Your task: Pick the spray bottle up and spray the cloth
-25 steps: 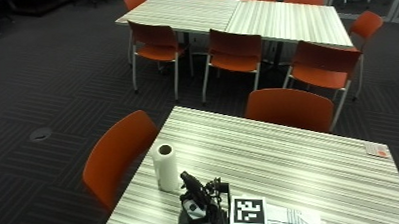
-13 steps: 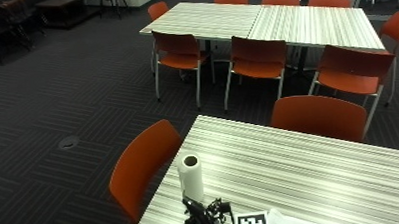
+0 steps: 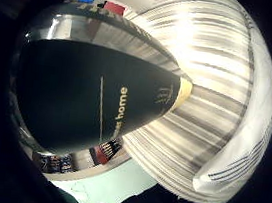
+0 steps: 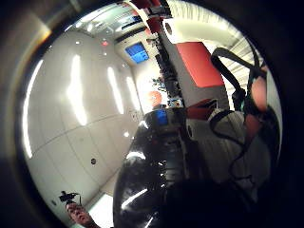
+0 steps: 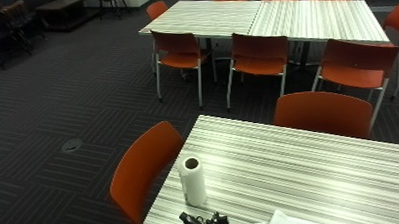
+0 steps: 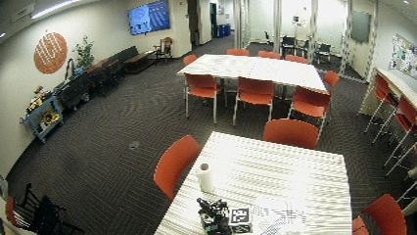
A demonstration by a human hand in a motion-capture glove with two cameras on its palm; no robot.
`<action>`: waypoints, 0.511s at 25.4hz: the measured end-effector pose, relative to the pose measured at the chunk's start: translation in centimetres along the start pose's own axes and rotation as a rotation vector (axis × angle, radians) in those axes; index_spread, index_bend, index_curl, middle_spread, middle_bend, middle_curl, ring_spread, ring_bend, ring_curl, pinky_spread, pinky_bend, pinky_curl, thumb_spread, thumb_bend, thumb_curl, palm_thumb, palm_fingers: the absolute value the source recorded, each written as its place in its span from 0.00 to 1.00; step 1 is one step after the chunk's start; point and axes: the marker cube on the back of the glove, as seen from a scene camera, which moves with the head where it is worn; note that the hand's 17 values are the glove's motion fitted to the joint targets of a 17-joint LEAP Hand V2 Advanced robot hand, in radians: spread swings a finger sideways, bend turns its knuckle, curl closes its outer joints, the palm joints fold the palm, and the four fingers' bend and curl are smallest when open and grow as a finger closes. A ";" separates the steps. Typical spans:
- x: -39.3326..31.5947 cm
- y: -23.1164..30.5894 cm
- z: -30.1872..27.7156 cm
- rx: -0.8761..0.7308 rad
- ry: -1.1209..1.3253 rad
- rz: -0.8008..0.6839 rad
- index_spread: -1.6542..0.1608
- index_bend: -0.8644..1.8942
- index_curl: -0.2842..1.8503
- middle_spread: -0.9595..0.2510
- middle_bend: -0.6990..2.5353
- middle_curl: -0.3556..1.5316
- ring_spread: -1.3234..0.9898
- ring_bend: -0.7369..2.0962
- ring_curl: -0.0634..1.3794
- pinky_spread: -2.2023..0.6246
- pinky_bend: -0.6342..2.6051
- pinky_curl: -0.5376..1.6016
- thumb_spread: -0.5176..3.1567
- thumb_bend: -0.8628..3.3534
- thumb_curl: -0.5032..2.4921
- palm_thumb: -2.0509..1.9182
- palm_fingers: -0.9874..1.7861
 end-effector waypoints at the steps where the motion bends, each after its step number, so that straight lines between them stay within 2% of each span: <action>1: -0.1 0.1 0.2 -0.010 0.006 -0.005 0.84 0.54 0.41 0.71 0.38 0.47 0.50 0.38 0.37 0.80 0.22 0.29 0.31 0.20 0.42 0.79 0.62; 5: 0.5 0.8 1.0 -0.079 0.051 0.002 0.83 0.52 0.41 0.71 0.37 0.47 0.52 0.37 0.37 0.80 0.23 0.30 0.32 0.20 0.42 0.79 0.55; 10: 2.1 1.6 1.3 -0.161 0.113 0.032 0.74 0.42 0.38 0.68 0.31 0.44 0.54 0.35 0.38 0.80 0.29 0.34 0.35 0.19 0.41 0.76 0.34; 13: 2.3 1.8 1.5 -0.186 0.119 0.037 0.71 0.38 0.35 0.66 0.30 0.42 0.55 0.34 0.34 0.80 0.28 0.33 0.36 0.19 0.40 0.75 0.34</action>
